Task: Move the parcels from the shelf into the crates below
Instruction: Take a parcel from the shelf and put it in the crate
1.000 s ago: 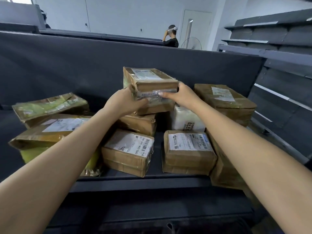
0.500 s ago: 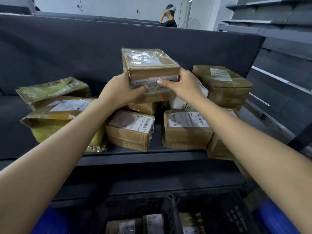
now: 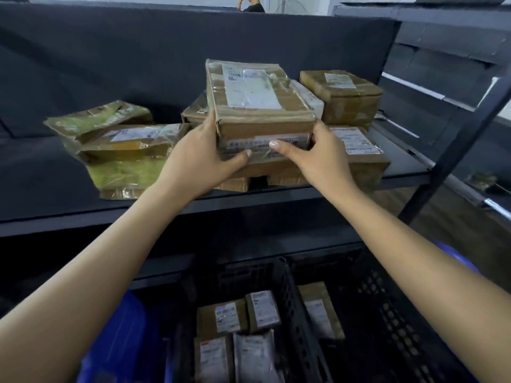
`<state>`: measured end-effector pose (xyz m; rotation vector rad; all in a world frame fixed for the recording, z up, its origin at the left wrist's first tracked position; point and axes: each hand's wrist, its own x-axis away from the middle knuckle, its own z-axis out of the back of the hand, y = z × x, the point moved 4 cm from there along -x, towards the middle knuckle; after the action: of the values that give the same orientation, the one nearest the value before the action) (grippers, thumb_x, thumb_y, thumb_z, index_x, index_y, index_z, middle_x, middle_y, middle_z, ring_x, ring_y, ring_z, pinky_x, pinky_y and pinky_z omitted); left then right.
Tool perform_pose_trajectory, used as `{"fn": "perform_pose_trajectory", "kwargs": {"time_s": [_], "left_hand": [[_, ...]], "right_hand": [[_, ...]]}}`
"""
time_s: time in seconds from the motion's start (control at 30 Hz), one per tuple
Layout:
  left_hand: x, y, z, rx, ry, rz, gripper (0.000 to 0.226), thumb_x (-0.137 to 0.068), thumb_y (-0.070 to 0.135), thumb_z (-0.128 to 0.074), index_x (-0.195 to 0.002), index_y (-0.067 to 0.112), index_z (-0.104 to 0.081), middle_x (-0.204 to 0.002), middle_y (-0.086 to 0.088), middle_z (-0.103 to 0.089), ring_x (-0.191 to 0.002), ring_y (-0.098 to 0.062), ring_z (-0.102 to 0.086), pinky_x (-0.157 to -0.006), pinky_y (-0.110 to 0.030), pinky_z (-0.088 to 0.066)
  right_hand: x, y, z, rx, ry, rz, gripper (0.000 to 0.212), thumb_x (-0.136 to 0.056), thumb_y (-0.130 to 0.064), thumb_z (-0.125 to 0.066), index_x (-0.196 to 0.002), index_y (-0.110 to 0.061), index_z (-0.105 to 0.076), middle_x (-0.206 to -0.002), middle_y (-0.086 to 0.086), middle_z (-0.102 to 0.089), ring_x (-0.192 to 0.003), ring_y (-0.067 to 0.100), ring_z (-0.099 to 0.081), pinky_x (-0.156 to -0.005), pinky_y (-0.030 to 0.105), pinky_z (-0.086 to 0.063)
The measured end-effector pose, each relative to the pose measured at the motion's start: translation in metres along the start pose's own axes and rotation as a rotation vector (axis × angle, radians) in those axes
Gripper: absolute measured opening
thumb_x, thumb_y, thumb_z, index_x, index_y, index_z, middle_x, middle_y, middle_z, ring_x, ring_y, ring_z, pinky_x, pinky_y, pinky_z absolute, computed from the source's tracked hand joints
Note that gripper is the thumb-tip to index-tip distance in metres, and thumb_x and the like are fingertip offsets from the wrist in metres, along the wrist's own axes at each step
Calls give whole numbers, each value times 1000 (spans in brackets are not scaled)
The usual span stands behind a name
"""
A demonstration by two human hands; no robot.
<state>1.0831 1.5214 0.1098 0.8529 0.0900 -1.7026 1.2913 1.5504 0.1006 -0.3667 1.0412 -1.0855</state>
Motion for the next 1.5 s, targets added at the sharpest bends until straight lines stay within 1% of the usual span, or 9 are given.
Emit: {"fn": "perform_pose_trajectory", "kwargs": {"time_s": [0.2, 0.33, 0.47, 0.63, 0.9, 1.0, 1.1, 1.37, 1.5], "left_hand": [[61, 30, 0, 99, -38, -58, 68, -77, 52, -61, -137, 25, -42, -118, 12, -60, -106, -5, -50, -65, 4, -33], [93, 52, -9, 125, -67, -4, 71, -75, 56, -58, -139, 31, -38, -109, 26, -46, -106, -3, -49, -67, 1, -28], [121, 80, -24, 126, -81, 34, 70, -75, 57, -57, -138, 33, -39, -115, 26, -50, -107, -3, -50, -69, -2, -33], [151, 126, -50, 166, -60, 99, 69, -77, 54, -58, -139, 29, -41, -117, 28, -45, -109, 5, -46, -76, 9, -28], [196, 181, -92, 204, -72, 235, 74, -78, 49, -62, -144, 27, -37, -128, 28, -40, -110, 15, -41, -76, 11, -26], [207, 191, -103, 251, -80, 257, 72, -76, 50, -60, -142, 31, -38, -124, 44, -39, -102, 35, -34, -73, 9, -30], [217, 194, -113, 343, -124, 329, 74, -72, 52, -62, -140, 34, -39, -113, 55, -42, -98, 30, -45, -71, 5, -37], [241, 195, -134, 852, -44, 760, 35, -91, 48, -53, -121, 30, -57, -108, 13, -70, -101, -2, -64, -91, -27, -49], [247, 198, -139, 723, -18, 730, 32, -93, 35, -52, -123, 25, -52, -107, 15, -66, -96, 7, -61, -77, -11, -50]], "right_hand": [[73, 7, 17, 48, 65, -57, 46, -73, -59, -72, -78, -25, -40, -60, -14, -40, -55, -12, -47, -47, 10, -34], [109, 17, 32, 1, 23, -65, 68, -69, -67, -66, -112, -14, -58, -89, -5, -67, -83, 2, -62, -65, 21, -51], [135, 30, 56, 4, 41, -28, 49, -72, -62, -68, -102, -25, -55, -69, -25, -47, -66, -17, -52, -52, 4, -37], [159, 63, 89, -66, -3, 20, 76, -72, -59, -69, -131, -14, -54, -98, -31, -54, -90, -23, -51, -72, -4, -37], [193, 107, 125, -129, -100, 83, 77, -73, -56, -67, -132, -9, -53, -112, -18, -60, -106, -12, -54, -88, 5, -42], [206, 122, 129, -149, -114, 79, 74, -76, -52, -70, -134, -11, -51, -117, -18, -61, -111, -15, -52, -92, 7, -42], [218, 133, 129, -144, -103, 53, 74, -75, -52, -71, -134, -11, -52, -118, -17, -62, -112, -11, -55, -91, 7, -42], [255, 153, 125, -100, -77, 41, 82, -77, -35, -76, -143, -2, -41, -131, 4, -61, -124, 4, -53, -102, 18, -43], [262, 158, 124, -150, -189, -18, 87, -77, -42, -72, -147, -6, -35, -139, 0, -55, -130, 5, -48, -105, 21, -41]]}}
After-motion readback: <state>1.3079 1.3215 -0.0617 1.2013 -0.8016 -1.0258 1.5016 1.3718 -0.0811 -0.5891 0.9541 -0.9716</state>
